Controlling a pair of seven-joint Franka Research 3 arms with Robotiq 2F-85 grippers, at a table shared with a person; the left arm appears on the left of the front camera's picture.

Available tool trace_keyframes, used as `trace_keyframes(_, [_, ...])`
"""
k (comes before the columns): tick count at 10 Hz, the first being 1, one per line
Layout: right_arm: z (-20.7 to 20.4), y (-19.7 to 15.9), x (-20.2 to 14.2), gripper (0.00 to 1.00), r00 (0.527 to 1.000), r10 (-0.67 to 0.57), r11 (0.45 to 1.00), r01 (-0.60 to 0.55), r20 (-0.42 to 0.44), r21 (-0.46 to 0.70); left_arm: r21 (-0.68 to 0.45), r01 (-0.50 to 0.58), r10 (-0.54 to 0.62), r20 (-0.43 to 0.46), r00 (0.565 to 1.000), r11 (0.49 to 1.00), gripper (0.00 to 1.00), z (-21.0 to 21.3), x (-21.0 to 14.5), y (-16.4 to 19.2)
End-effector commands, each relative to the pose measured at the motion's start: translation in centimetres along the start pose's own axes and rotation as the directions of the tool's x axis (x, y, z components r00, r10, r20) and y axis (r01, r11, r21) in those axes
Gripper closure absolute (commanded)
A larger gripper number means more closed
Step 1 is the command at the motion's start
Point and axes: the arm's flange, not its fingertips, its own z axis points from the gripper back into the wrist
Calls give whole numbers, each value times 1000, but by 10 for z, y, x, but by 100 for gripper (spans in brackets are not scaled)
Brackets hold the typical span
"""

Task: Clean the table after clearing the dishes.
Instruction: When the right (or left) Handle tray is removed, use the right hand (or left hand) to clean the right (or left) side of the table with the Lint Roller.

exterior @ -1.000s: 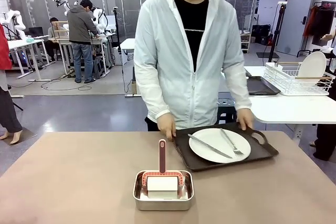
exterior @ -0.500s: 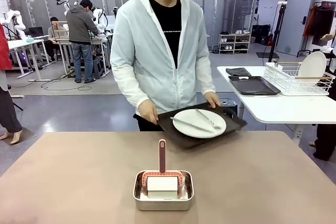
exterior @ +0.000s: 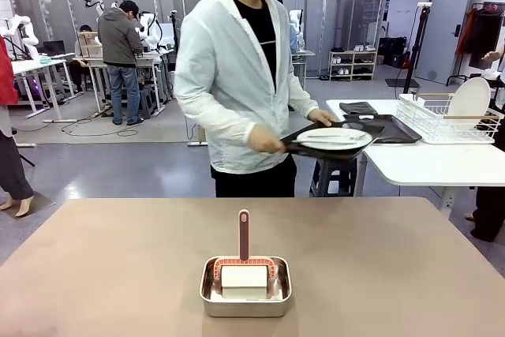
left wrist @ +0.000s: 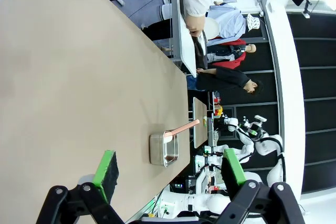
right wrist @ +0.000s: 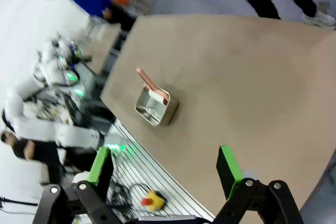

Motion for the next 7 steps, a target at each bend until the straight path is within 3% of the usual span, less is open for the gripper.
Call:
trace_keyframes(1, [-47, 29, 42, 0, 967, 153, 981, -173, -204, -85, -1, -11, 11, 1, 1000, 1000, 0, 2, -2, -5])
trace_keyframes(4, [-156, 81, 97, 0, 824, 300, 900, -412, -481, -144, -1, -11, 11, 1, 1000, 1000, 0, 2, -2, -5])
trace_keyframes(7, [-274, 108, 99, 0, 649, 362, 825, -557, -669, -94, -1, -11, 11, 1, 1000, 1000, 0, 2, -2, -5])
